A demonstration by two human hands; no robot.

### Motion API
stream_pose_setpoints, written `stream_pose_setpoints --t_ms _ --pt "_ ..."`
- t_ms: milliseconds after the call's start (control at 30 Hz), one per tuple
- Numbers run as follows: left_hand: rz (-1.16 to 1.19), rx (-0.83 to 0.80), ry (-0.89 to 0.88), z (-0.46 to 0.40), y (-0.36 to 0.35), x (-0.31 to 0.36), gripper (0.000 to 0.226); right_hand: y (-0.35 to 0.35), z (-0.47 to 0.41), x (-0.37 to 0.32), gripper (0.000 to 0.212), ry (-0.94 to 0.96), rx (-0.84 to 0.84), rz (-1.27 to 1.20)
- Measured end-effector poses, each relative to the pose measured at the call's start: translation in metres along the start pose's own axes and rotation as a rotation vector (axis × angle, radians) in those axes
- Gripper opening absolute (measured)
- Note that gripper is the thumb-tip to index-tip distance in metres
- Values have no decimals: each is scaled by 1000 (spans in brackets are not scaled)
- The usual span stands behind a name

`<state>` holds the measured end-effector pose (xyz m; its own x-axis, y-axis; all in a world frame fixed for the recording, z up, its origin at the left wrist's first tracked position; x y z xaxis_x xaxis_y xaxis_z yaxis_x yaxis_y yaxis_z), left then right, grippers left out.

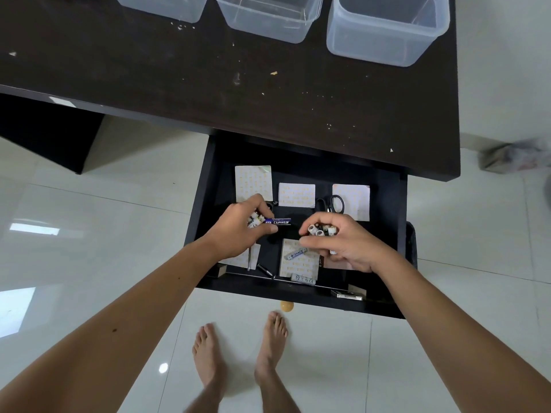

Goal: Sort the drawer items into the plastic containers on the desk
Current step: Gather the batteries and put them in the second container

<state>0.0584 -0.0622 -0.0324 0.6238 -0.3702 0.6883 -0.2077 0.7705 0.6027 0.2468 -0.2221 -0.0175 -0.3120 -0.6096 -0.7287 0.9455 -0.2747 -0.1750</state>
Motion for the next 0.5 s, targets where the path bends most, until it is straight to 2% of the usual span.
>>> stream_pose_setpoints --t_ms 67,133,267,367,500 --pt "55 -19 -12 0 0 0 35 -3 -3 -2 17 100 71 341" --pt "50 -31 -62 -1 1 -1 49 -7 -7 1 21 155 92 576" --pt "43 -19 -107 -2 0 -4 34 -12 -16 13 27 208 2 929" --pt "34 13 -101 -2 0 -4 21 -13 -18 16 23 247 -12 982" --pt "87 46 -73 -1 3 -1 14 -8 -6 7 14 266 60 794"
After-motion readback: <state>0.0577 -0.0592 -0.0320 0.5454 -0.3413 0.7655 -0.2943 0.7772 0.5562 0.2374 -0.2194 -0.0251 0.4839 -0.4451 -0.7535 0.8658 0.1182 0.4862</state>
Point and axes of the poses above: each hand's wrist, its own z-axis away from the middle knuckle, its own y-axis out of the back of the hand, x = y × z, the point moved 2 cm from there along -z, towards the middle knuckle, and after that the axes turned 13 degrees about -z, right-handed, at the moved point
